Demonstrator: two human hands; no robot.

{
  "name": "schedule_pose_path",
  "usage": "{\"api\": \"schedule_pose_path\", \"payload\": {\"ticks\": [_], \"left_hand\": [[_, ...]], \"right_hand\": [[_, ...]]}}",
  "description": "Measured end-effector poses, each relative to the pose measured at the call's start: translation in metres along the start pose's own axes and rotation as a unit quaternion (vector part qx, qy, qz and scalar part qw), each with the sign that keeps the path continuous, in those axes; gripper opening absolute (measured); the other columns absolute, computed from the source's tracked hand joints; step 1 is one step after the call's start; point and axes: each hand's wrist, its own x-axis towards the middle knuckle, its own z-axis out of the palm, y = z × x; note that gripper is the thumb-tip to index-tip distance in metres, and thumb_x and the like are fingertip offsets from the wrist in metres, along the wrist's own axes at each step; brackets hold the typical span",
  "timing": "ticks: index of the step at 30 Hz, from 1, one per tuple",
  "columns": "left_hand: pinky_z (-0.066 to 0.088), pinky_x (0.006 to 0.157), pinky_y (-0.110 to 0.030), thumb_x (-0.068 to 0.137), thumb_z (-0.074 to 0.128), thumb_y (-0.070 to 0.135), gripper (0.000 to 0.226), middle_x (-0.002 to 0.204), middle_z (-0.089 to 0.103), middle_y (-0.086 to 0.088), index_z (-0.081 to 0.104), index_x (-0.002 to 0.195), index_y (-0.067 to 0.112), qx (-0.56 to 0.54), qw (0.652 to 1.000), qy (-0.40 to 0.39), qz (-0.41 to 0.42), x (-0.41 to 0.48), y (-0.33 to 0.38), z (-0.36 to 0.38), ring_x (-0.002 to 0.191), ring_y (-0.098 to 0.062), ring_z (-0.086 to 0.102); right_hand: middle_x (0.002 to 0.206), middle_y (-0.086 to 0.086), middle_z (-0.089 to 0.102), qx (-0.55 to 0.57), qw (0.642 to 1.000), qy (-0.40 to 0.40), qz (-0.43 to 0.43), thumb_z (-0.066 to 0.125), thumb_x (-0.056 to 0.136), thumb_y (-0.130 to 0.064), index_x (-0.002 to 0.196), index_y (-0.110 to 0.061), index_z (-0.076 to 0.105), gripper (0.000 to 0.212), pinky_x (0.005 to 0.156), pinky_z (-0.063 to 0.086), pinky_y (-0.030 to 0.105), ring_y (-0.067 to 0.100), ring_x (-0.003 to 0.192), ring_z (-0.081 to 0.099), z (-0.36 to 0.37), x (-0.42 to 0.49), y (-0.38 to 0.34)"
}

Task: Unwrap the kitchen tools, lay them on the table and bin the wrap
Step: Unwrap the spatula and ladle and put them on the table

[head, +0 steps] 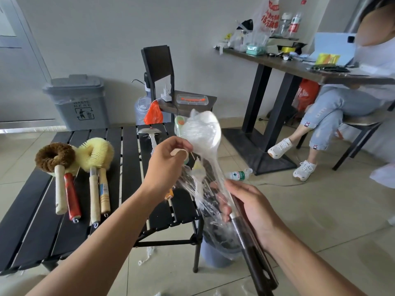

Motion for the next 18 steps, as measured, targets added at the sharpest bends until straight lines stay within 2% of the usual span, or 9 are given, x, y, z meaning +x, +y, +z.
{"api": "schedule_pose_path", "payload": {"ticks": [2, 5, 6, 8, 11, 13, 15, 16, 18], "left_hand": [[0.051, 0.057, -0.019, 0.099, 0.057, 0.003, 0.028, 0.093, 0.076, 0.014, 0.073, 0.1, 0.026, 0.105, 0.993, 0.016, 0.059, 0.0, 0.0, -0.003, 0.063, -0.005, 0.064], [0.063, 0.061, -0.039, 0.105, 0.061, 0.035, 0.013, 0.084, 0.077, 0.014, 0.073, 0.108, 0.037, 0.175, 0.977, -0.11, 0.051, -0.004, 0.001, 0.0, 0.064, -0.008, 0.072], [0.06, 0.056, -0.04, 0.103, 0.06, 0.053, 0.02, 0.073, 0.074, 0.017, 0.075, 0.103, 0.04, 0.196, 0.966, -0.166, 0.032, -0.007, 0.001, 0.003, 0.056, -0.007, 0.068], [0.042, 0.054, -0.027, 0.09, 0.063, 0.078, 0.047, 0.052, 0.052, 0.013, 0.072, 0.072, 0.035, 0.217, 0.941, -0.258, -0.004, -0.012, -0.003, 0.01, 0.044, -0.005, 0.046], [0.029, 0.055, -0.024, 0.088, 0.078, 0.064, 0.065, 0.059, 0.037, -0.004, 0.054, 0.061, 0.009, 0.158, 0.936, -0.313, -0.03, -0.016, -0.009, 0.014, 0.053, -0.015, 0.032], [0.038, 0.062, -0.027, 0.099, 0.072, 0.047, 0.053, 0.07, 0.049, -0.015, 0.058, 0.075, 0.003, 0.1, 0.942, -0.321, -0.025, -0.017, -0.009, 0.013, 0.061, -0.019, 0.045], [0.058, 0.08, -0.031, 0.109, 0.061, 0.032, 0.032, 0.094, 0.075, -0.01, 0.074, 0.098, 0.004, 0.036, 0.949, -0.311, -0.036, -0.018, -0.01, 0.013, 0.086, -0.019, 0.072], [0.061, 0.086, -0.032, 0.111, 0.056, 0.025, 0.03, 0.105, 0.079, -0.008, 0.076, 0.108, 0.003, 0.005, 0.953, -0.301, -0.045, -0.02, -0.011, 0.015, 0.099, -0.02, 0.076], [0.062, 0.086, -0.03, 0.114, 0.048, 0.017, 0.033, 0.108, 0.08, -0.014, 0.07, 0.113, -0.008, -0.064, 0.958, -0.268, -0.076, -0.023, -0.013, 0.023, 0.102, -0.024, 0.078]], "right_hand": [[0.072, 0.007, 0.06, -0.014, 0.999, 0.033, -0.027, 0.071, 0.091, -0.03, 0.11, 0.0, 0.076, 0.036, 0.044, 0.049, 0.026, 0.015, 0.05, 0.053, -0.008, 0.003, -0.002], [0.071, 0.007, 0.059, -0.05, 0.994, 0.062, -0.071, 0.072, 0.09, -0.032, 0.096, -0.012, 0.081, 0.023, 0.045, 0.047, 0.027, 0.015, 0.05, 0.052, -0.015, 0.004, -0.006], [0.071, 0.007, 0.059, -0.066, 0.992, 0.067, -0.082, 0.071, 0.091, -0.033, 0.094, -0.015, 0.081, 0.021, 0.045, 0.047, 0.026, 0.016, 0.051, 0.053, -0.016, 0.004, -0.006], [0.074, 0.007, 0.061, -0.114, 0.985, 0.078, -0.1, 0.072, 0.093, -0.039, 0.096, -0.014, 0.077, 0.026, 0.047, 0.048, 0.026, 0.015, 0.054, 0.056, -0.018, 0.005, -0.006], [0.079, 0.004, 0.068, -0.19, 0.97, 0.092, -0.118, 0.07, 0.098, -0.048, 0.1, -0.023, 0.076, 0.025, 0.059, 0.051, 0.031, 0.016, 0.064, 0.064, -0.018, 0.004, -0.004], [0.078, 0.002, 0.07, -0.196, 0.967, 0.104, -0.124, 0.064, 0.104, -0.045, 0.102, -0.026, 0.077, 0.024, 0.061, 0.053, 0.034, 0.019, 0.068, 0.068, -0.018, 0.005, -0.002], [0.076, 0.0, 0.069, -0.179, 0.966, 0.141, -0.125, 0.057, 0.108, -0.04, 0.102, -0.022, 0.077, 0.027, 0.057, 0.055, 0.03, 0.016, 0.067, 0.066, -0.02, 0.008, -0.001], [0.075, 0.0, 0.068, -0.165, 0.965, 0.164, -0.119, 0.055, 0.109, -0.038, 0.101, -0.02, 0.077, 0.029, 0.055, 0.054, 0.028, 0.014, 0.065, 0.064, -0.021, 0.01, 0.0], [0.071, -0.001, 0.062, -0.122, 0.967, 0.195, -0.108, 0.055, 0.109, -0.04, 0.1, -0.016, 0.074, 0.032, 0.051, 0.051, 0.025, 0.009, 0.059, 0.056, -0.022, 0.014, -0.002]]}}
